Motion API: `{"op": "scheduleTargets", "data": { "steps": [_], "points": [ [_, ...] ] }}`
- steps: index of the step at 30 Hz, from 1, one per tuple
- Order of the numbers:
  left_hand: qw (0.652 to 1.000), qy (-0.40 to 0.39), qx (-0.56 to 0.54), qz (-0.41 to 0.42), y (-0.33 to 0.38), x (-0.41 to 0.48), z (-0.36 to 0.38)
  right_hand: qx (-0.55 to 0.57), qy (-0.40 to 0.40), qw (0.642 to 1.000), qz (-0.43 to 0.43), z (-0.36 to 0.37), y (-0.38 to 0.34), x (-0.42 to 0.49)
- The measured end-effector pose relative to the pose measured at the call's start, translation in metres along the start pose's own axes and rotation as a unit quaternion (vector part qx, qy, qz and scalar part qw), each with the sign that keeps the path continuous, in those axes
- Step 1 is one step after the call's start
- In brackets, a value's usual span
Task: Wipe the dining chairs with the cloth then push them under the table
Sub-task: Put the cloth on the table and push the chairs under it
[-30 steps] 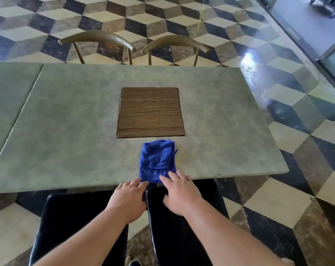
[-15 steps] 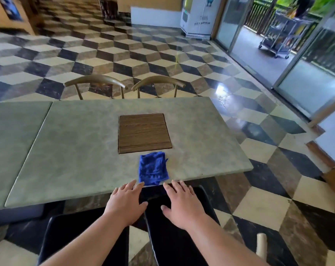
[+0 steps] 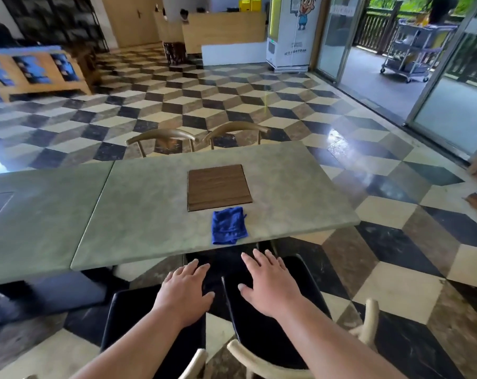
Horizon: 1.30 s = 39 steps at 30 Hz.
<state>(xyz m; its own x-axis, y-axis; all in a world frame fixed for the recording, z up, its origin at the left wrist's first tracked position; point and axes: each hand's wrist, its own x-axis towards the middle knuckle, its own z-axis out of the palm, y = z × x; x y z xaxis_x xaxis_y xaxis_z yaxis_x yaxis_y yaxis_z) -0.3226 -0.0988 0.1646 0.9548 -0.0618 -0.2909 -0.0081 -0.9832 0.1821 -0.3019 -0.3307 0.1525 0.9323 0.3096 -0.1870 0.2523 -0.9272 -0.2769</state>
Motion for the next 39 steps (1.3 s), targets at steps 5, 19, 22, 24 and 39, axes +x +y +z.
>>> {"op": "scheduleTargets", "data": {
  "steps": [5, 19, 22, 24, 39],
  "points": [
    [1.0, -0.006, 0.005, -0.016, -0.004, -0.047, 0.013, 0.02, -0.004, 1.0, -0.012, 0.016, -0.022, -0.037],
    [0.996, 0.0, -0.029, -0.083, -0.16, -0.143, 0.032, -0.005, -0.051, 0.997, -0.053, 0.083, -0.18, -0.06],
    [0.995, -0.009, -0.038, -0.091, -0.218, -0.158, 0.047, 0.0, -0.075, 0.996, -0.039, 0.116, -0.225, -0.06],
    [0.993, -0.027, -0.048, -0.101, -0.26, -0.168, 0.063, -0.005, -0.101, 0.994, -0.03, 0.145, -0.256, -0.06],
    [0.978, -0.205, -0.002, 0.025, -0.369, -0.166, 0.185, -0.067, -0.28, 0.958, -0.012, 0.286, -0.331, -0.059]
  ]
}}
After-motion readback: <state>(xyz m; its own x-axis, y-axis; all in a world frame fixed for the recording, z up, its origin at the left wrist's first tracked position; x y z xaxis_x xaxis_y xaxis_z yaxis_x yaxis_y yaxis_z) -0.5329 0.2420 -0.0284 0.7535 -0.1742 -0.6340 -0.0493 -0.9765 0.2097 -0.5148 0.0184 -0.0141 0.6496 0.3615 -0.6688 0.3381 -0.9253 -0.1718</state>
